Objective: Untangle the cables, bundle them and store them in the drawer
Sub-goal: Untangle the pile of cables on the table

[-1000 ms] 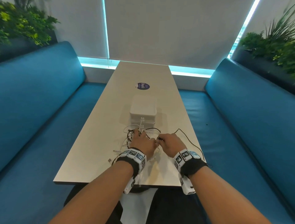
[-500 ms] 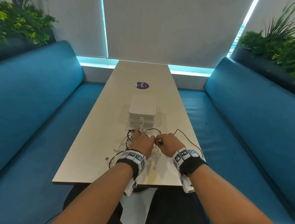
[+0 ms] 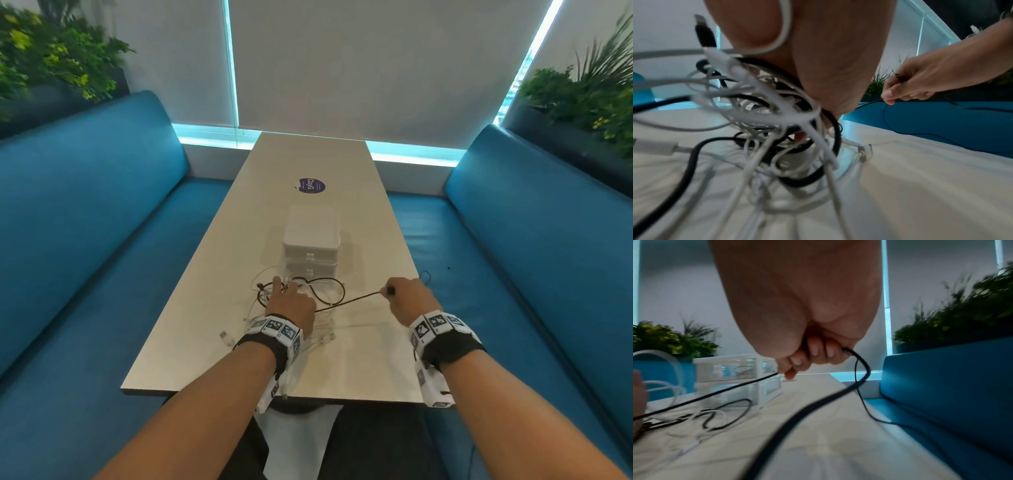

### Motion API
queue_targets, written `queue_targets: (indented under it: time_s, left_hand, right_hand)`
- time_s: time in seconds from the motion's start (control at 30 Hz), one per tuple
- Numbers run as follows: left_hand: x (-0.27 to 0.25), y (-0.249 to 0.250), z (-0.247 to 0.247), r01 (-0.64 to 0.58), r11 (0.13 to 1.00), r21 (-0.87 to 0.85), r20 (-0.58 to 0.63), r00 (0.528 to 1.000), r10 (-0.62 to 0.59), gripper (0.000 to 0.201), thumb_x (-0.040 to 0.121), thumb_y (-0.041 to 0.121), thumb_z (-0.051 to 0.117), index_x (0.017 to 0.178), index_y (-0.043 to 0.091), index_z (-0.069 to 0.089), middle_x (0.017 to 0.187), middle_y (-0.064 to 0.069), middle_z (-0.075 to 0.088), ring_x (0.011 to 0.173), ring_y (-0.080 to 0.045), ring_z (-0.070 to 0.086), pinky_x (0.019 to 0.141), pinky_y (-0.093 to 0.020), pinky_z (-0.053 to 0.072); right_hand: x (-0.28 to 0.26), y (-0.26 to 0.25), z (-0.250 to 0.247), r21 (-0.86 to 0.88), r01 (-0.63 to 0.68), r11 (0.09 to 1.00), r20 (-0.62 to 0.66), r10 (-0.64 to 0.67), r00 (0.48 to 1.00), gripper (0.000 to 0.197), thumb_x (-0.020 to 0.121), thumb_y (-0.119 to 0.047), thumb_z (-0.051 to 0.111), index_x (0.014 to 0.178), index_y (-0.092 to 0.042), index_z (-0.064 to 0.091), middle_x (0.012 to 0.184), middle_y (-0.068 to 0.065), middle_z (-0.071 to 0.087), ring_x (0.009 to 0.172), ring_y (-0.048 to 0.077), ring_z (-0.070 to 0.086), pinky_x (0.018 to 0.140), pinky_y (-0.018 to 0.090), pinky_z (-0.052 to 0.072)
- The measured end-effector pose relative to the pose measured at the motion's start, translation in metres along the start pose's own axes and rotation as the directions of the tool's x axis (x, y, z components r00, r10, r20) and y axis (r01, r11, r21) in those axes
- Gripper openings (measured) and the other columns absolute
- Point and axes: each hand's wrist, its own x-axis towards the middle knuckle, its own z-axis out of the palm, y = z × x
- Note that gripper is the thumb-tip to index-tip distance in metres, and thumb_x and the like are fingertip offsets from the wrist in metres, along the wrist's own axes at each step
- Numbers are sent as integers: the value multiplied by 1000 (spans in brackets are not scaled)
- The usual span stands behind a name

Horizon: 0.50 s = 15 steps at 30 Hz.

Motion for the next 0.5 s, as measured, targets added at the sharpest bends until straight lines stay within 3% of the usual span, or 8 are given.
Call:
queue_targets:
  time_s: [0.13,0.23,0.3,0.37,0.43,0.5]
  left_hand:
    - [-1,4,1,-35,999,9,0,999,35,29,99,29,46,119,28,66,124,1,65,139,-29,32,114,-62,9]
    - [-1,7,0,-32,999,15,2,999,32,29,98,28,47,119,27,66,126,-1,64,140,-30,31,114,-63,8]
    - [-2,10,-2,-35,999,22,3,999,35,27,99,31,47,116,26,67,124,-2,65,140,-30,32,115,-63,8]
    - [-3,11,-3,-46,999,26,3,999,46,25,98,32,48,113,27,68,121,-1,67,137,-30,34,114,-63,9]
    - [-5,11,-4,-64,998,22,-4,998,64,24,98,30,48,109,28,68,117,0,68,135,-29,37,114,-63,9]
    - [-6,9,-4,-72,997,9,-13,997,72,26,98,27,44,109,28,67,114,0,68,134,-29,37,114,-63,8]
  right_hand:
    - [-6,-2,-2,-39,-11,999,37,12,999,26,99,-30,47,121,-21,58,109,13,61,92,32,61,76,36,51]
    - [-14,-25,5,-1,60,998,61,-60,996,48,101,-39,43,146,-26,31,111,16,61,98,34,63,79,40,51]
    - [-18,-43,10,35,158,987,77,-160,984,52,101,-39,42,149,-32,24,105,16,62,93,34,64,80,42,53]
    - [-21,-61,19,46,243,969,121,-247,961,41,100,-33,45,141,-30,41,104,15,63,93,34,65,80,42,54]
    - [-19,-72,28,31,295,955,182,-296,938,25,95,-21,48,115,-23,62,102,12,67,94,33,65,79,38,53]
    - [-17,-76,34,23,311,950,228,-308,924,19,94,-18,50,101,-21,67,99,10,69,92,30,65,78,37,53]
